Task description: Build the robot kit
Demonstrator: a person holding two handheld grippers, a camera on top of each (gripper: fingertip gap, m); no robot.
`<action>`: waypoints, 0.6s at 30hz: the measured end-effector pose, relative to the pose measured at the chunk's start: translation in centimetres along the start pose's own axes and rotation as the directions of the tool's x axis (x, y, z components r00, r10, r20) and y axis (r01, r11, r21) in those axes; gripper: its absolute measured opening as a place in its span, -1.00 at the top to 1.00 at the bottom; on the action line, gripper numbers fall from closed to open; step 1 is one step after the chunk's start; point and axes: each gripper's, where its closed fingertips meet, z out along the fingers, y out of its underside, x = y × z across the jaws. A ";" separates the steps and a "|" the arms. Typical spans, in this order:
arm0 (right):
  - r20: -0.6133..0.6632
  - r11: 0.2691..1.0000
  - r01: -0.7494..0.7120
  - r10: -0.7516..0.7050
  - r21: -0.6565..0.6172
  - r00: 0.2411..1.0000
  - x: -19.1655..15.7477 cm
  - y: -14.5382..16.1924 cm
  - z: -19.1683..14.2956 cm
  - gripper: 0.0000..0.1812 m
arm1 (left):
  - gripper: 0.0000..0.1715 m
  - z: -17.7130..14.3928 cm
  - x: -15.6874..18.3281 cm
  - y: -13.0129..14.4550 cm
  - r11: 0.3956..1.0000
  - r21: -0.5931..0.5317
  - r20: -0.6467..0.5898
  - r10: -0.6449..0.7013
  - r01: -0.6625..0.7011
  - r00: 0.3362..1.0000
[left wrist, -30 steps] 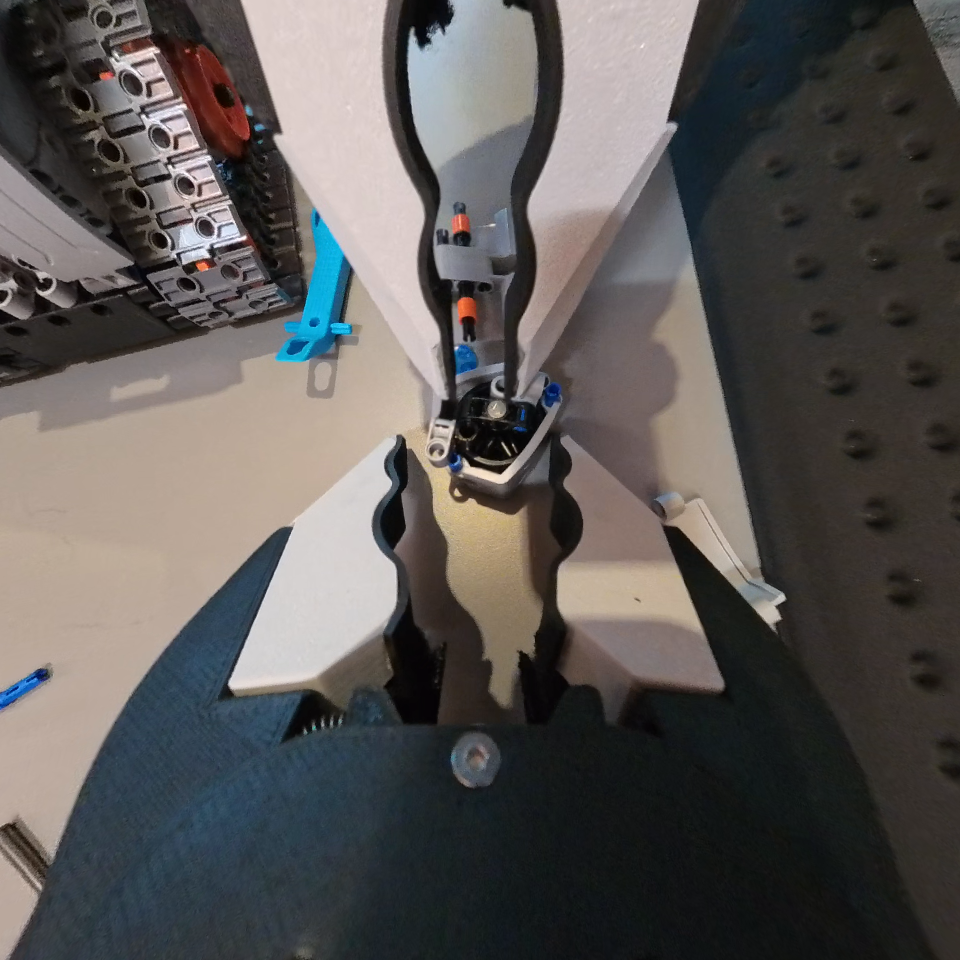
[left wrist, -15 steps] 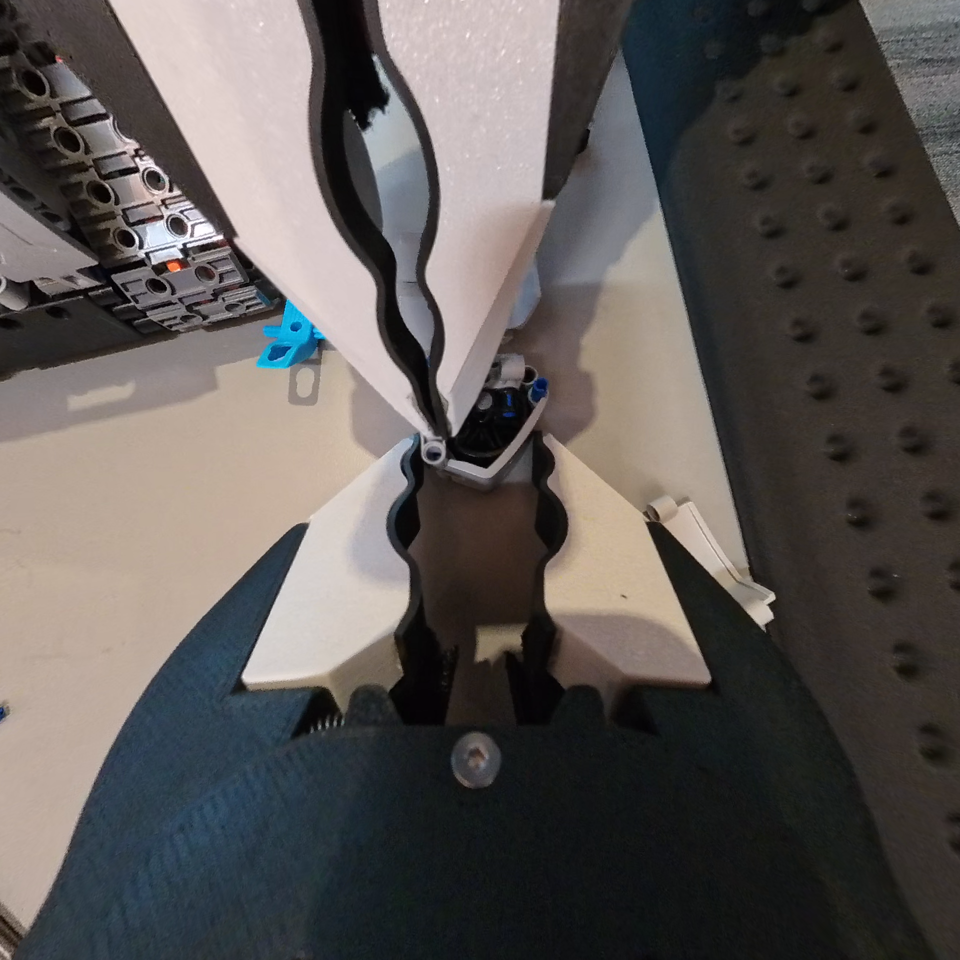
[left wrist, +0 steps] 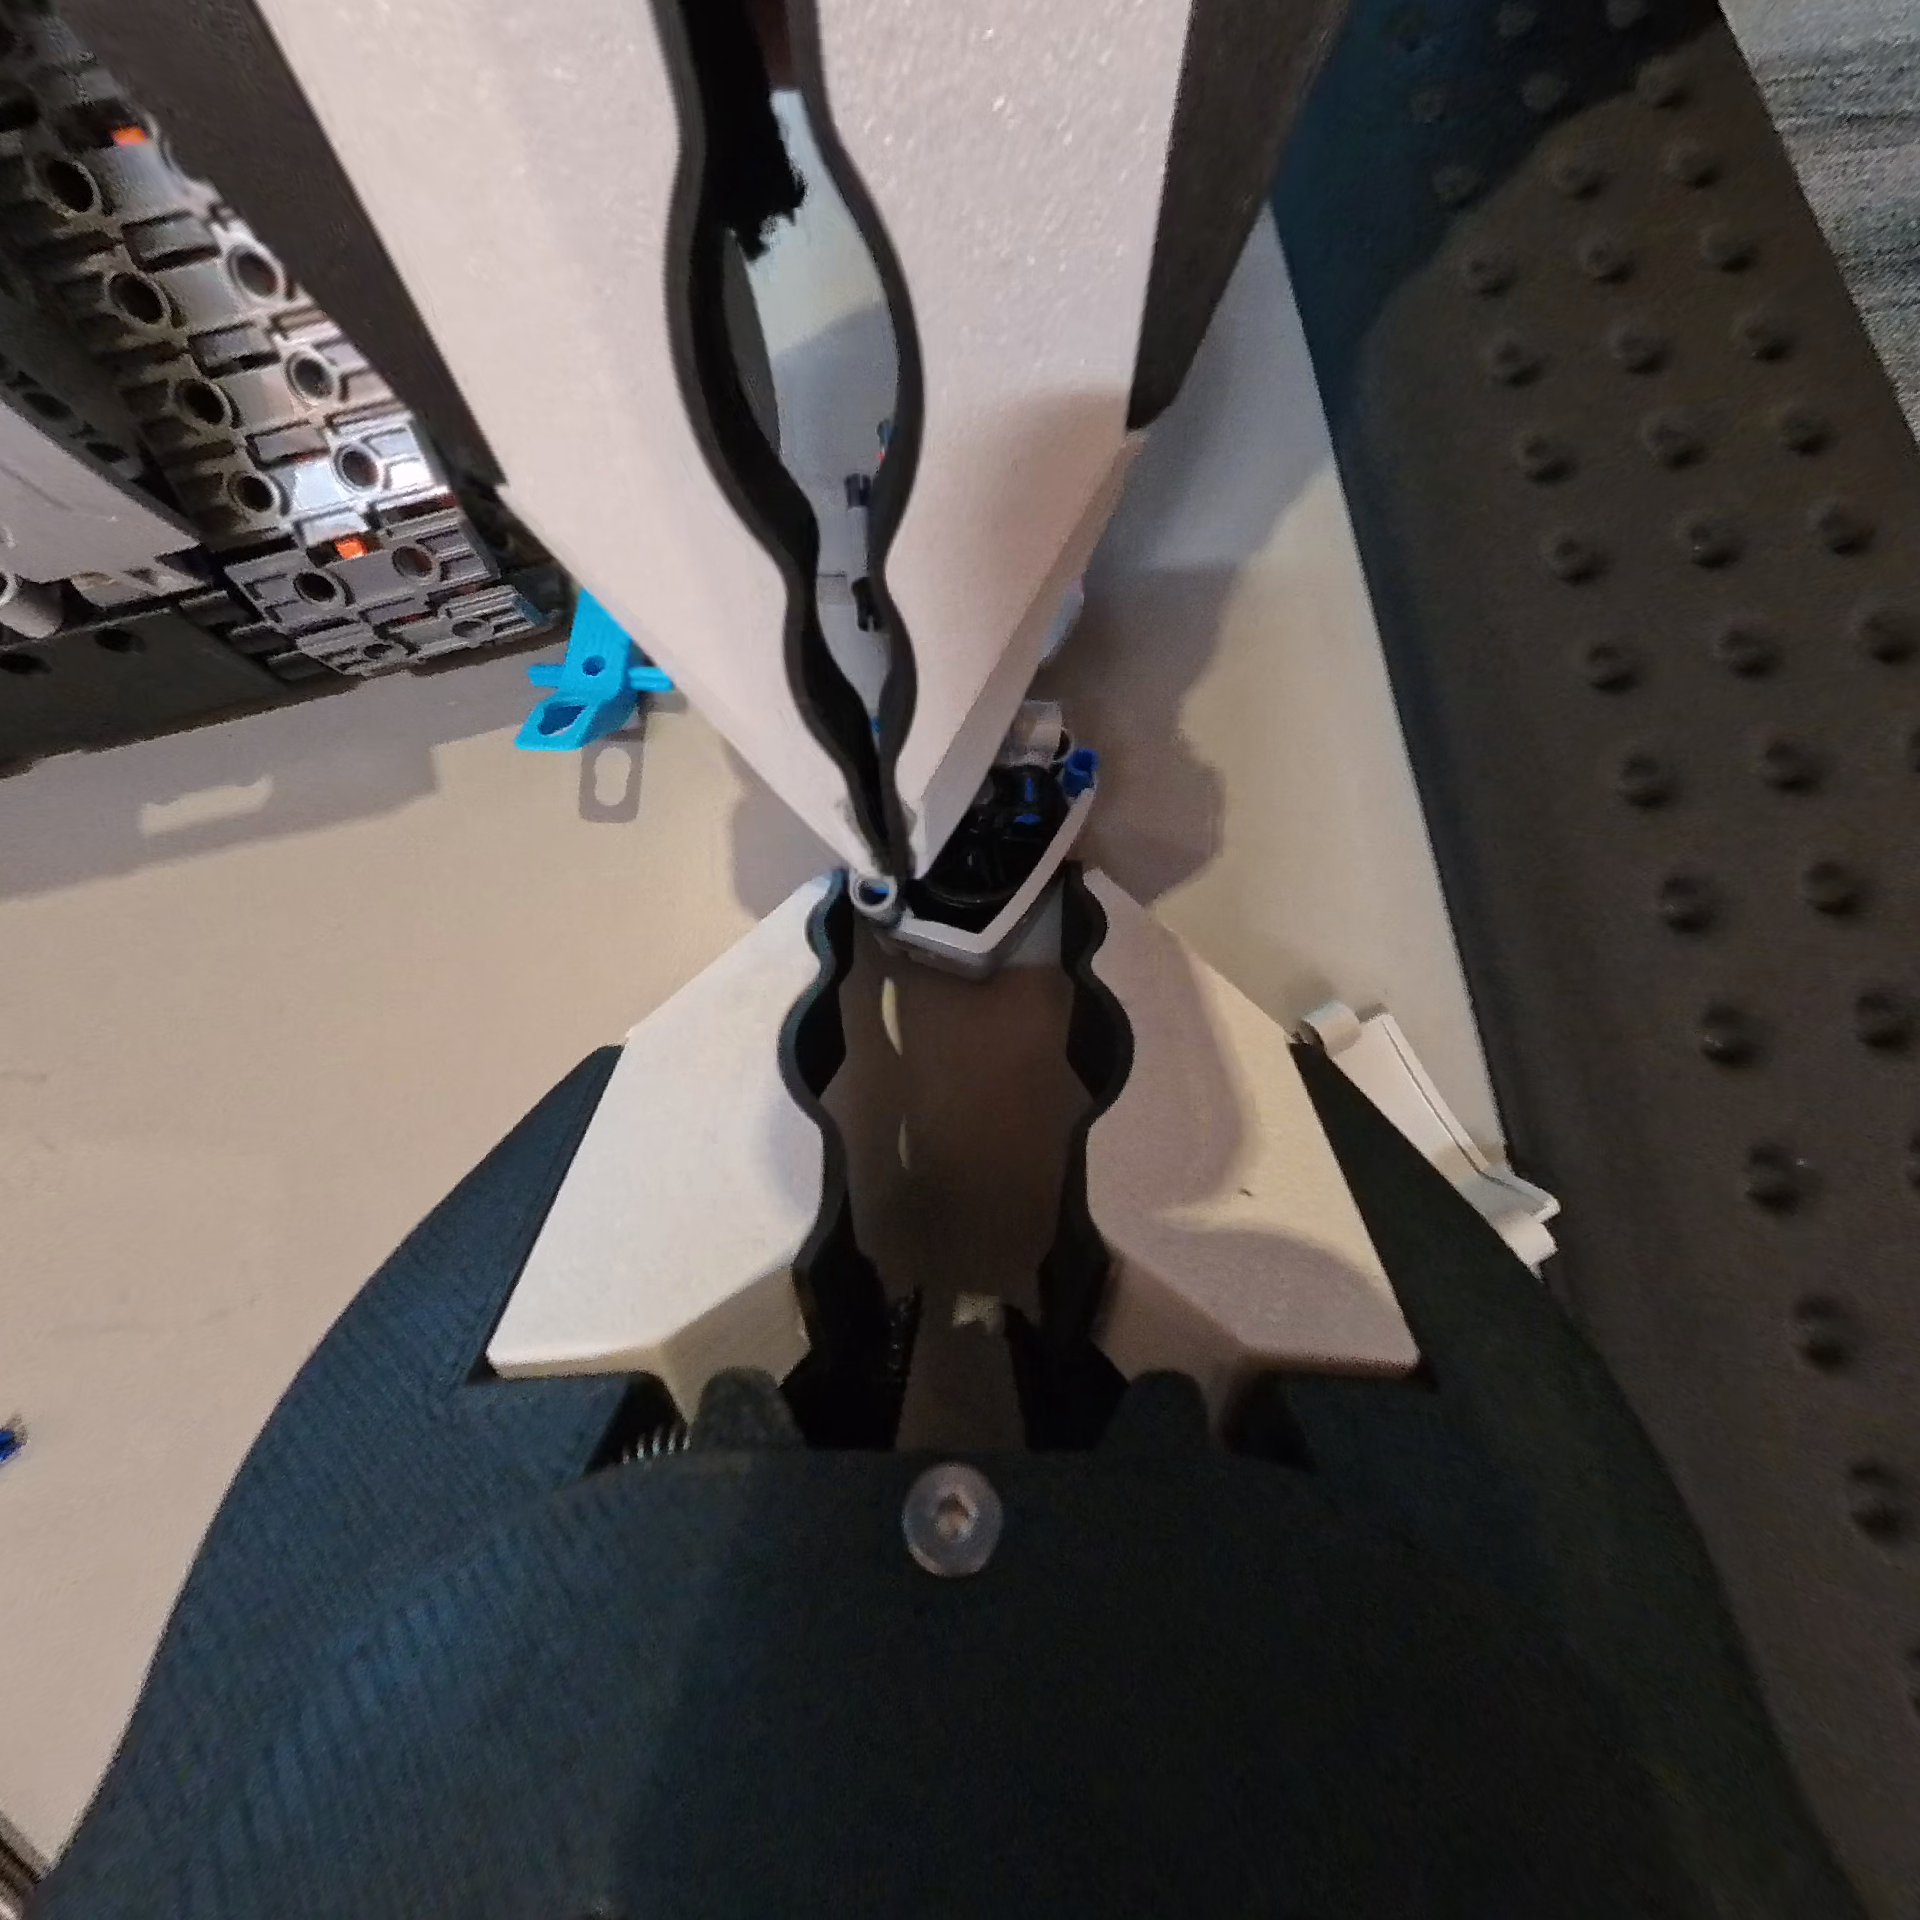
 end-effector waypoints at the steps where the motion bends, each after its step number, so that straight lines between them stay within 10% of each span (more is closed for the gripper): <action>1: 0.002 1.000 0.000 0.000 0.009 1.000 0.0 0.1 0.0 1.00 | 0.56 0.0 0.0 0.0 1.000 0.001 0.003 0.003 -0.003 1.000; 18: 0.025 0.999 -0.032 0.032 -0.002 0.999 0.1 0.1 0.4 1.00 | 0.57 0.2 -0.2 -0.3 1.000 0.005 0.025 0.001 -0.001 1.000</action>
